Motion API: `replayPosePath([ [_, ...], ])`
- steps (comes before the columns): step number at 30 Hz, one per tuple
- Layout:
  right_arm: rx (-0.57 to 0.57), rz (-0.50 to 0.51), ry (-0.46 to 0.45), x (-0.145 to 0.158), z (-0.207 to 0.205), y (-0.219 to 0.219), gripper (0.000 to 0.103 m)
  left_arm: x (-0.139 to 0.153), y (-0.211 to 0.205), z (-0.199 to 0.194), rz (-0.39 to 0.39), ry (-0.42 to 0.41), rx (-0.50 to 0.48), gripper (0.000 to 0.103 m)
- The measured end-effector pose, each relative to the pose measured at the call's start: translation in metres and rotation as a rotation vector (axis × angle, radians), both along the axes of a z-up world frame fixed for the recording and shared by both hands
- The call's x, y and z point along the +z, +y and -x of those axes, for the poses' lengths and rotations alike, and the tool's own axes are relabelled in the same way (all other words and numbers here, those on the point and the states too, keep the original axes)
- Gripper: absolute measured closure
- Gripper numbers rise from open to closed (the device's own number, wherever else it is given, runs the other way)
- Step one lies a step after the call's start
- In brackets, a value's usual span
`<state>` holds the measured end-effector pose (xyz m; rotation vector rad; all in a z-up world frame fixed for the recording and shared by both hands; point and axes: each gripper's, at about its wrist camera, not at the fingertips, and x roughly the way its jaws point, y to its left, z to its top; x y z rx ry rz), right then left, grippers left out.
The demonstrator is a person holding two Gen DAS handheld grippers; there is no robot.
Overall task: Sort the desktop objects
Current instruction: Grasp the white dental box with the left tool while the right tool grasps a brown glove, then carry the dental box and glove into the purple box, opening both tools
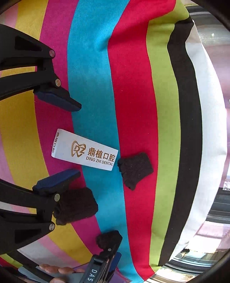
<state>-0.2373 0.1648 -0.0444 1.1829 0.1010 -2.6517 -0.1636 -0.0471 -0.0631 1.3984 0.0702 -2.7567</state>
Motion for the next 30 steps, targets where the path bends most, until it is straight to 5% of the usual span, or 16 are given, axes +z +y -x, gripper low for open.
replayPosePath([
  [3, -0.001, 0.019, -0.019, -0.006, 0.007, 0.001, 0.007, 0.001, 0.004, 0.003, 0.015, 0.000, 0.006, 0.050],
  [6, 0.024, 0.022, -0.052, -0.013, 0.013, 0.000, 0.025, 0.003, 0.010, 0.003, 0.027, -0.006, -0.014, 0.071],
  [9, 0.035, 0.025, -0.073, -0.021, 0.017, 0.001, 0.033, 0.003, 0.018, -0.002, 0.058, -0.004, -0.017, 0.071],
  [13, 0.025, 0.027, -0.061, -0.019, 0.021, 0.009, 0.064, 0.004, 0.023, -0.012, 0.070, 0.001, -0.011, 0.072],
  [21, 0.014, 0.094, 0.012, 0.004, 0.008, 0.024, 0.075, 0.021, 0.009, -0.042, -0.017, 0.097, 0.117, 0.072],
  [26, 0.018, 0.162, 0.149, 0.061, -0.031, 0.037, 0.075, 0.048, 0.011, -0.063, -0.077, 0.192, 0.163, 0.072],
  [30, -0.021, 0.219, 0.278, 0.110, -0.062, 0.055, 0.075, 0.080, 0.036, -0.066, -0.078, 0.260, 0.086, 0.072],
])
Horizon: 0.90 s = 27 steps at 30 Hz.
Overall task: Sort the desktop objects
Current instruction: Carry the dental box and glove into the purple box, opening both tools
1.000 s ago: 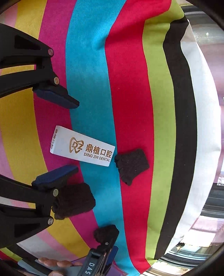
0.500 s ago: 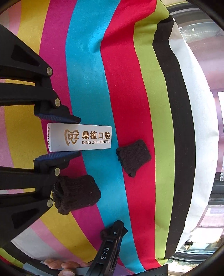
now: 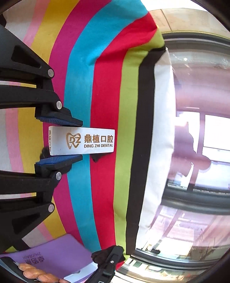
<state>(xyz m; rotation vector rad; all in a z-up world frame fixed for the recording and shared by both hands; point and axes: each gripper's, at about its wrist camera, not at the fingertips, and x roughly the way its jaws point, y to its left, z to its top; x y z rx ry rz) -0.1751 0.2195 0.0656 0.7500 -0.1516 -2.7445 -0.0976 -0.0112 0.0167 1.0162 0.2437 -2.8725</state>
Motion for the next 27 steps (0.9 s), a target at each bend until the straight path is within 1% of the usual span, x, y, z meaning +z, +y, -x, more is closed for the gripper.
replayPosePath([
  [1, -0.019, 0.012, 0.020, 0.009, -0.008, 0.006, 0.075, 0.008, 0.009, -0.002, -0.007, 0.018, -0.022, 0.072],
  [4, -0.093, 0.037, 0.071, 0.029, -0.027, 0.014, 0.075, 0.029, 0.039, 0.013, -0.051, 0.064, -0.105, 0.072],
  [7, -0.157, 0.073, 0.075, 0.039, -0.034, 0.027, 0.075, 0.047, 0.069, 0.015, -0.102, 0.100, -0.194, 0.072],
  [10, -0.232, 0.099, 0.073, 0.045, -0.035, 0.041, 0.075, 0.060, 0.102, 0.019, -0.125, 0.113, -0.286, 0.072],
  [12, -0.272, 0.130, 0.068, 0.047, -0.039, 0.057, 0.075, 0.065, 0.125, 0.024, -0.143, 0.115, -0.349, 0.072],
  [14, -0.339, 0.159, 0.067, 0.047, -0.042, 0.073, 0.075, 0.066, 0.148, 0.031, -0.155, 0.108, -0.408, 0.072],
  [16, -0.423, 0.187, 0.071, 0.048, -0.046, 0.088, 0.075, 0.072, 0.169, 0.035, -0.155, 0.098, -0.469, 0.072],
  [20, -0.589, 0.251, 0.057, 0.045, -0.055, 0.120, 0.075, 0.079, 0.205, 0.040, -0.125, 0.084, -0.577, 0.072],
  [22, -0.661, 0.285, 0.043, 0.043, -0.061, 0.135, 0.071, 0.081, 0.219, 0.043, -0.118, 0.072, -0.618, 0.072],
  [24, -0.738, 0.334, 0.034, 0.040, -0.071, 0.153, 0.071, 0.081, 0.230, 0.047, -0.120, 0.053, -0.665, 0.072],
  [27, -0.791, 0.393, 0.027, 0.036, -0.075, 0.170, 0.067, 0.077, 0.247, 0.052, -0.107, 0.025, -0.722, 0.072],
])
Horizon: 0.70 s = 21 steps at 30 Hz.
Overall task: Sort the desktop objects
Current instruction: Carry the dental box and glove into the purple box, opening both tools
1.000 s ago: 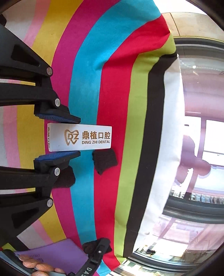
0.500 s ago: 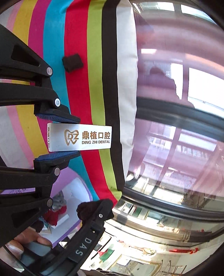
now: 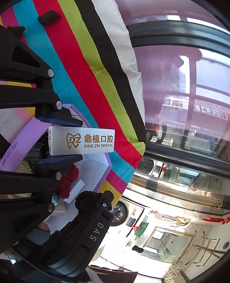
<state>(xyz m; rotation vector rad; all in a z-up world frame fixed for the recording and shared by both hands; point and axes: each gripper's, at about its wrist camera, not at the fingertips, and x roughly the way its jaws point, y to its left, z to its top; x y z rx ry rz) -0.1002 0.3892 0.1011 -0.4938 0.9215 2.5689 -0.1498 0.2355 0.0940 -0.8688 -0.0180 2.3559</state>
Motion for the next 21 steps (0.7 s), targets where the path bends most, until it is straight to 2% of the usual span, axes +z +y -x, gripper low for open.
replayPosePath([
  [2, -0.026, 0.029, 0.010, -0.001, -0.004, 0.008, 0.057, -0.003, 0.011, 0.001, 0.010, -0.016, -0.040, 0.072],
  [4, -0.047, 0.040, 0.027, -0.001, -0.007, 0.012, 0.037, -0.005, 0.018, 0.001, 0.019, -0.021, -0.062, 0.071],
  [5, -0.059, 0.047, 0.047, -0.001, -0.011, 0.014, 0.032, -0.005, 0.022, 0.002, 0.010, -0.031, -0.078, 0.069],
  [6, -0.073, 0.057, 0.078, 0.000, -0.015, 0.016, 0.022, -0.004, 0.025, 0.001, 0.006, -0.037, -0.078, 0.060],
  [7, -0.086, 0.061, 0.101, 0.000, -0.019, 0.017, 0.019, -0.003, 0.026, 0.001, 0.008, -0.036, -0.070, 0.052],
  [11, -0.094, 0.049, 0.126, 0.006, -0.024, 0.018, 0.017, -0.002, 0.027, 0.001, -0.003, -0.047, -0.072, 0.049],
  [21, -0.080, 0.060, 0.116, -0.002, -0.019, 0.014, 0.016, 0.000, 0.005, 0.001, -0.041, -0.050, -0.022, 0.038],
])
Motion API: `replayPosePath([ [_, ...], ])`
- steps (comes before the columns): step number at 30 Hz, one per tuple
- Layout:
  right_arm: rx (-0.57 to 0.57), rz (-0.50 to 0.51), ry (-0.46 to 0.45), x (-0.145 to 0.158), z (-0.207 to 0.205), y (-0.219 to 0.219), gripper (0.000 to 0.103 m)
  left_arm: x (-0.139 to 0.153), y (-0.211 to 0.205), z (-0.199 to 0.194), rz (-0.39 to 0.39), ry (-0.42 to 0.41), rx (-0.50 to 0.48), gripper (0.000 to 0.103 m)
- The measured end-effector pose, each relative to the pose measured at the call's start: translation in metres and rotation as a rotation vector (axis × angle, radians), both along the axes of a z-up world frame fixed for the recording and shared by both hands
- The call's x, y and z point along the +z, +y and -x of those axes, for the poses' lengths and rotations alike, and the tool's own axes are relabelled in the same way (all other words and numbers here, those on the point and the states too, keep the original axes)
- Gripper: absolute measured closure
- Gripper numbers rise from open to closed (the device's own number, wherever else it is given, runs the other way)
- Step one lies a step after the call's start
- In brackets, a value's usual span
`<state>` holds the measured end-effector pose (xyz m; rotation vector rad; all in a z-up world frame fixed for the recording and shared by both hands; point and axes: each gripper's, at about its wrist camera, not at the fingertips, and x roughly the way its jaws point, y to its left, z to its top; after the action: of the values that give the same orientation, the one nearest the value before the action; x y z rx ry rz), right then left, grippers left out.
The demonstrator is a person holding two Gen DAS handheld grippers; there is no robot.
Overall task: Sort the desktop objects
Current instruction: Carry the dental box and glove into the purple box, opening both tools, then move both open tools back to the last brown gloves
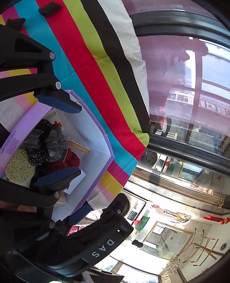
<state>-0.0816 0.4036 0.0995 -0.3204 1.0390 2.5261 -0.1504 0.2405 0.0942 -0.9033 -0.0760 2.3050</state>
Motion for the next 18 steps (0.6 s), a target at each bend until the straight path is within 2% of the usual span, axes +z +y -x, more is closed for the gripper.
replayPosePath([
  [8, 0.007, -0.033, 0.014, -0.003, 0.004, -0.007, 0.014, -0.003, -0.060, -0.001, -0.016, -0.015, 0.123, 0.035],
  [11, 0.037, -0.058, 0.059, -0.002, 0.002, -0.017, 0.014, -0.006, -0.092, -0.002, -0.019, -0.017, 0.201, 0.035],
  [18, 0.231, -0.252, 0.174, 0.009, -0.001, -0.078, 0.011, -0.033, -0.180, -0.006, -0.015, -0.044, 0.450, 0.034],
])
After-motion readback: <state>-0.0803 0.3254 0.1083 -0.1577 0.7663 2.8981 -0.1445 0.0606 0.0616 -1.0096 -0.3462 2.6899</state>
